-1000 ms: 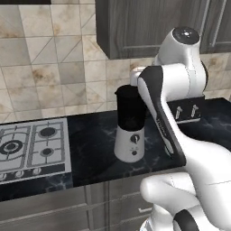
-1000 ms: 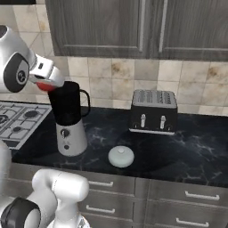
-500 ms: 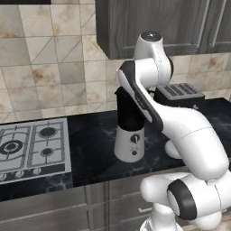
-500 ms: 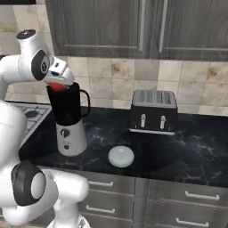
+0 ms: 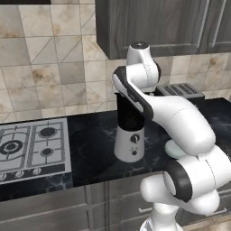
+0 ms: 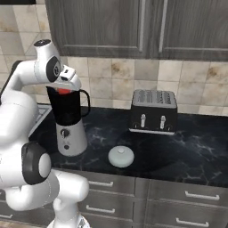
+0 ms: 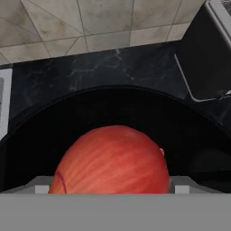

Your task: Grab the garlic and onion from the fridge, place them in the blender, close the lid, and turn on the blender to create a marinade.

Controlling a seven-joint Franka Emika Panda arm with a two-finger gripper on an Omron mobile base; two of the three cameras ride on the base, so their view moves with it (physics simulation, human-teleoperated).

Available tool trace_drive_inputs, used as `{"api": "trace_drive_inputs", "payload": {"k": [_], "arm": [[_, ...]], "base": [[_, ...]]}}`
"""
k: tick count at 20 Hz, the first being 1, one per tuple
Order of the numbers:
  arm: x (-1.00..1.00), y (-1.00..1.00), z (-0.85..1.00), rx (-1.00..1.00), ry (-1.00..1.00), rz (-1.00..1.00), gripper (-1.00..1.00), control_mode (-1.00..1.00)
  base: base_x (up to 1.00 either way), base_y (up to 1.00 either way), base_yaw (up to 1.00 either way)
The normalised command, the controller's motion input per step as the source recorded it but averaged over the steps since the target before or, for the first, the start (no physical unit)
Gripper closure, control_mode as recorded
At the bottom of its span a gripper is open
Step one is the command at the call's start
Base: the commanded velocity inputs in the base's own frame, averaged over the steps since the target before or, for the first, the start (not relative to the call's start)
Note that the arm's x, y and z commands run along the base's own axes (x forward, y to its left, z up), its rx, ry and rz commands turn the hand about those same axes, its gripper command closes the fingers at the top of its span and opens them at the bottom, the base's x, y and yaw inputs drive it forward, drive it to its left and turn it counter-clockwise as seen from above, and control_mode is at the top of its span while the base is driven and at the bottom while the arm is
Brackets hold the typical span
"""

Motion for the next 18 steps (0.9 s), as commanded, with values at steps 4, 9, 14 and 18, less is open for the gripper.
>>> {"api": "trace_drive_inputs", "payload": {"k": [4,9,14,18], "arm": [[-0.08,0.16,-0.53,-0.01,0.00,0.00,-1.00,-1.00],[-0.02,0.07,-0.30,0.00,0.00,0.00,-1.00,-1.00],[0.00,0.00,-0.02,0.00,0.00,0.00,-1.00,-1.00],[-0.19,0.00,0.03,0.00,0.00,0.00,-1.00,-1.00]], "base": [[0.00,0.00,0.00],[0.00,0.00,0.00],[0.00,0.00,0.00],[0.00,0.00,0.00]]}}
